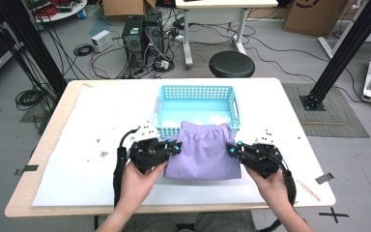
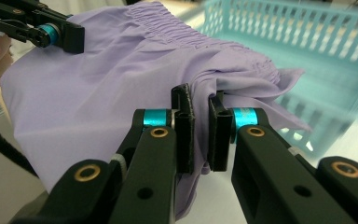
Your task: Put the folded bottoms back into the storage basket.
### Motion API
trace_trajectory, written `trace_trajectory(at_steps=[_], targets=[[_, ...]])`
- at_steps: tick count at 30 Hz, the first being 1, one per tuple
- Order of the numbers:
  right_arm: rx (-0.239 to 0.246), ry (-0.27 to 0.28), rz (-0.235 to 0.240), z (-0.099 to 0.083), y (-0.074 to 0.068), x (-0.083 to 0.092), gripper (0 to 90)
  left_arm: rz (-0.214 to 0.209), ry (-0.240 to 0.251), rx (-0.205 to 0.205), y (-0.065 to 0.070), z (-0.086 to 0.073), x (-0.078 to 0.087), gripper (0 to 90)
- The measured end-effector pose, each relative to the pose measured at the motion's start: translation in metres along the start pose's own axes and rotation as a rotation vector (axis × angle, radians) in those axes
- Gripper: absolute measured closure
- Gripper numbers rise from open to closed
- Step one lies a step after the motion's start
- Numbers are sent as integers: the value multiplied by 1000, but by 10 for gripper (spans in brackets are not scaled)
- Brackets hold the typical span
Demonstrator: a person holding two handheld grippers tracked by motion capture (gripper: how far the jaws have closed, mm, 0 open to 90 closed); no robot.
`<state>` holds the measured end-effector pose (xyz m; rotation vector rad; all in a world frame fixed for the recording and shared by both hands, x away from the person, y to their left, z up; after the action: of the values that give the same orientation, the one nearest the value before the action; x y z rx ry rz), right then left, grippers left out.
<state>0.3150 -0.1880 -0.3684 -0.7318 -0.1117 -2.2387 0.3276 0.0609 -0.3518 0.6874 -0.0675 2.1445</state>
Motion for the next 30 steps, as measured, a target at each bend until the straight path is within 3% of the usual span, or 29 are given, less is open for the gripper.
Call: trace_trajectory(at_steps=[7,13,19,22,30], targets=[[22,31,-40,47,19,-10,844,32,30,-15,-30,40,-2,849],[18,22,-86,75,41,-31,844,68,32,-21,-58,62,-17,849],[-14,4,-111,93,71,-57,844,92,37,-14,-83,74,-37,849],[-21,-12,-114,98,84,-69,844,101,15,-9,-96,75,-49,849],[-16,-36,-148,105,107,-96,843,107,-4,9,-125,80,-74,849]])
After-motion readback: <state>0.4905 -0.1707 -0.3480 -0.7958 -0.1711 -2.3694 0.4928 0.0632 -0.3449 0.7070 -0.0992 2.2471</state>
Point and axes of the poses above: each handheld gripper's, and its own axes: x roughly backward along the jaws, z roughly out of its top, y roughly to its right, the point moved 6 cm from there along -x, roughly forward along the jaws, and after that the axes turned 6 degrees about -y, right-handed, at the moved point
